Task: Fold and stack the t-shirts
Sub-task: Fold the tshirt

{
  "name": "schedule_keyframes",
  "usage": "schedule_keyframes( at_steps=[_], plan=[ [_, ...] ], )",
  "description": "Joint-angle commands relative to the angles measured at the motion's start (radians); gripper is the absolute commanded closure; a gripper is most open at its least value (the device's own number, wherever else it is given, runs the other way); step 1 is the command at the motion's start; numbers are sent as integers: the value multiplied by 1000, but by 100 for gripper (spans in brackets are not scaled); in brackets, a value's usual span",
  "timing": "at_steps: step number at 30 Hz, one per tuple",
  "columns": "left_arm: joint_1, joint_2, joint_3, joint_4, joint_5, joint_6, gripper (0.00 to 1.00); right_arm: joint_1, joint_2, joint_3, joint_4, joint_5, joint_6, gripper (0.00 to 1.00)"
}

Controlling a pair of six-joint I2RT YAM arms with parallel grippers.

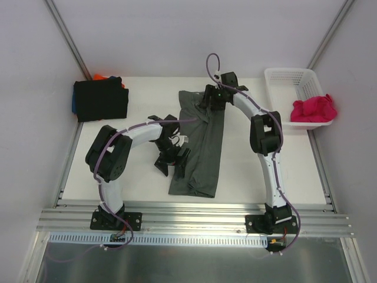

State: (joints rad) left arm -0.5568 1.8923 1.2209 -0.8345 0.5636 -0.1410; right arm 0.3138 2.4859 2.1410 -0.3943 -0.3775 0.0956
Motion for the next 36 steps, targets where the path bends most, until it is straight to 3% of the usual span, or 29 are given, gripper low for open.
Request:
schedule_keyframes(
  at_steps=[1, 9, 16, 20, 24, 36],
  plan=[
    [8, -134, 39, -54, -53, 23, 8, -21, -188, -70, -9, 37, -40, 30],
    [73, -210, 26, -61, -102, 75, 8, -48, -579, -429, -70, 36, -48, 28],
    [124, -219, -16, -74, -76, 66, 14, 16, -922, -955, -170, -57, 54, 29],
    [129, -236, -83, -72, -31, 47, 26, 114, -1073, -1249, -157, -64, 131, 33],
    [129, -236, -135, -68, 10, 34, 30, 179, -1110, -1352, -150, -77, 177, 40],
    [129, -145, -155, -40, 87, 4, 36, 241, -1070, -1414, -55, -123, 279, 51]
  ],
)
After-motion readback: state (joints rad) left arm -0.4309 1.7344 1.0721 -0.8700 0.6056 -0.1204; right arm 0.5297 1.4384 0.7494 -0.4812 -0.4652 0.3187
